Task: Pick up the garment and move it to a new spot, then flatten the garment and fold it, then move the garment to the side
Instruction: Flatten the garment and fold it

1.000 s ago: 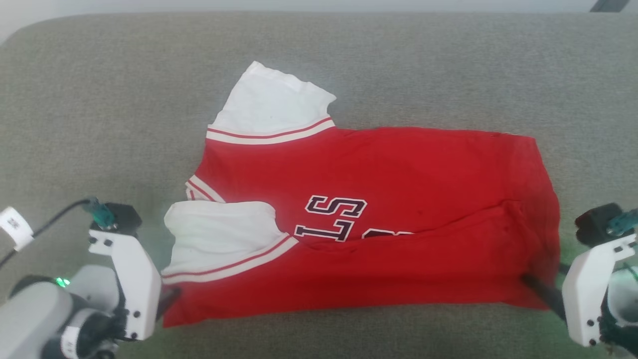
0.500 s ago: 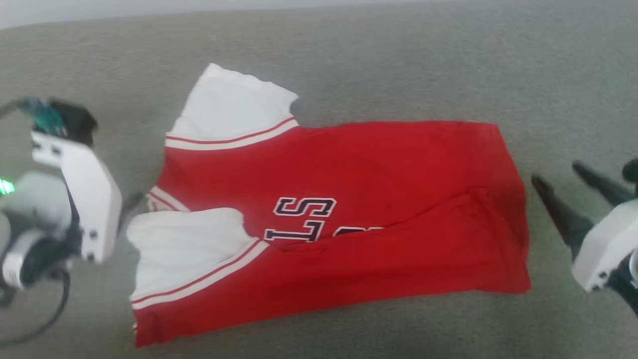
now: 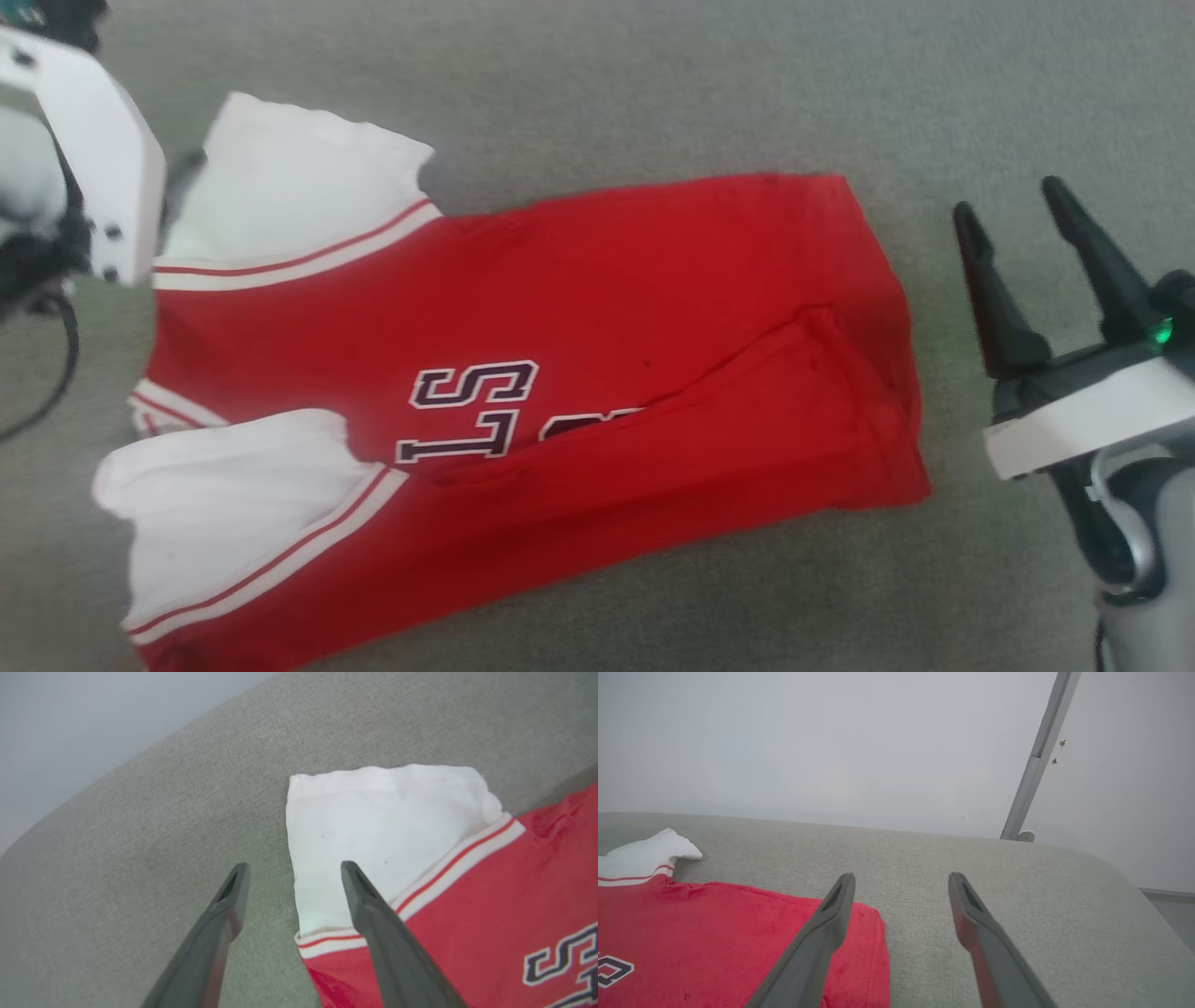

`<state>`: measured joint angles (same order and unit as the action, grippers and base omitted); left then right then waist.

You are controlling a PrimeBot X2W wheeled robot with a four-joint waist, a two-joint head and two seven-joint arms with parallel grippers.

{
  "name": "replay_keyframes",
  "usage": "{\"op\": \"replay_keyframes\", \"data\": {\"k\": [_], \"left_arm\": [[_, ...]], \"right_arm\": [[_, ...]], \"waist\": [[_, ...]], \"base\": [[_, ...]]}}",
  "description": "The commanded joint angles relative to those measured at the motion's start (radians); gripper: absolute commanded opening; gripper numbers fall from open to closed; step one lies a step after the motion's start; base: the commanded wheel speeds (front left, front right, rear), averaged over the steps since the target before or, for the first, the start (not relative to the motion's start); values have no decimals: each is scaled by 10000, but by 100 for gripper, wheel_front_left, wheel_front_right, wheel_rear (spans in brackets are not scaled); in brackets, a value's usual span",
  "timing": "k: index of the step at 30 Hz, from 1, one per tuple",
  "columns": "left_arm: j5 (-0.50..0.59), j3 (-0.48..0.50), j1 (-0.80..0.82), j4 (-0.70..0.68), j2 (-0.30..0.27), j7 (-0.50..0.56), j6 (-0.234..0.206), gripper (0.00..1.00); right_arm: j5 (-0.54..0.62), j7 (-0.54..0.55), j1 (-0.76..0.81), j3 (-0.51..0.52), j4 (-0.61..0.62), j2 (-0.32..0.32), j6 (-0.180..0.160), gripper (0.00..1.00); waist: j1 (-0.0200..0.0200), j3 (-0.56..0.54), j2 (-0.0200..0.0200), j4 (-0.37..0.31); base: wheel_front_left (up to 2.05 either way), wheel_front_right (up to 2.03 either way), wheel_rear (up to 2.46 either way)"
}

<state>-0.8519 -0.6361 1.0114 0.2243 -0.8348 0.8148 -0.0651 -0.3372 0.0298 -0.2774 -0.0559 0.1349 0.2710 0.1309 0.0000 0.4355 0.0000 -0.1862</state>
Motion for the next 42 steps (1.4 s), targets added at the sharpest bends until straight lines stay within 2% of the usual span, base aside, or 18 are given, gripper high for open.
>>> {"op": "replay_keyframes", "data": {"k": [1, 8, 12, 18, 19, 20, 21, 24, 32, 39, 42], "left_arm": [[90, 1, 186, 147, 86, -76, 67, 100], [362, -216, 1283, 1891, 569, -234, 759, 100], [354, -293, 1725, 2749, 833, -58, 946, 100], [206, -427, 2074, 3952, 1250, 360, 974, 100], [131, -432, 2061, 4150, 1366, 435, 961, 95], [42, -405, 2033, 4335, 1480, 473, 925, 39], [-21, -389, 2002, 4510, 1592, 534, 873, 0], [-82, -456, 1979, 4840, 1779, 614, 912, 0], [-41, -588, 2318, 5148, 2318, 335, 1120, 0], [15, -649, 2642, 5331, 2646, -45, 1302, 0], [16, -666, 2711, 5397, 2750, -150, 1343, 0]], "right_arm": [[-11, -96, -149, -17, -55, -86, -5, 100], [-135, -502, -378, -312, -526, -175, -5, 100], [-183, -582, -467, -420, -674, -169, -5, 100], [-409, -367, -677, -674, -815, -52, -5, 100], [-474, -252, -746, -720, -831, -29, -7, 100], [-555, -124, -835, -775, -836, 0, -7, 100], [-665, 41, -920, -826, -860, 4, -7, 100], [-930, 818, -1273, -925, -999, 47, -7, 100], [-1381, 3728, -2800, -1351, -1558, 417, -5, 100], [-1230, 6129, -4107, -1691, -2711, 594, -8, 100], [-1280, 6702, -4406, -1940, -2998, 621, -8, 100]], "waist": [[0, 244, 0, -230], [0, 711, 0, -534], [0, 940, 0, -639], [0, 1160, 0, -719], [0, 1182, 0, -718], [0, 1206, 0, -715], [0, 1224, 0, -710], [0, 1265, 0, -669], [0, 1341, 0, -187], [0, 1362, 0, 233], [0, 1355, 0, 331]], "base": [[0, 0, 0], [0, 0, 0], [0, 0, 0], [0, 0, 0], [0, 0, 0], [0, 0, 0], [0, 0, 0], [0, 0, 0], [0, 0, 0], [0, 0, 0], [0, 0, 0]]}}
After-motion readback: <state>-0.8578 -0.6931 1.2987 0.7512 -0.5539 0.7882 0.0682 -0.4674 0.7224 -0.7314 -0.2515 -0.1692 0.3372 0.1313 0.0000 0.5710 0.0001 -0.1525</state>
